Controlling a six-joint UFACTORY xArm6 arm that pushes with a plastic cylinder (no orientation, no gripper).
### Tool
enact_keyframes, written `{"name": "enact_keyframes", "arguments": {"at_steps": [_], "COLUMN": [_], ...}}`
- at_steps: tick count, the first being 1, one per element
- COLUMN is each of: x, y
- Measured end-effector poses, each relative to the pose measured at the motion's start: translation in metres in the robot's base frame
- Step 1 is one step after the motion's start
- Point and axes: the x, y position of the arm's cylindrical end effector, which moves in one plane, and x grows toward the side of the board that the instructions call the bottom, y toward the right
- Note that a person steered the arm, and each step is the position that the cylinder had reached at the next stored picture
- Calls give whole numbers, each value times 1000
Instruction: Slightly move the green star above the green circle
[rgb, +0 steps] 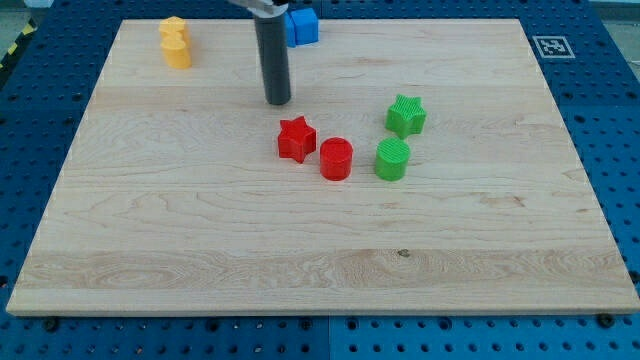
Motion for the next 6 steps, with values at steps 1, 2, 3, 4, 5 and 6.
{"name": "enact_keyframes", "arguments": {"at_steps": [1, 2, 3, 4, 5, 6], "x": [-22, -28, -6, 41, 42, 48], "y": [53, 130, 214, 244, 244, 228]}}
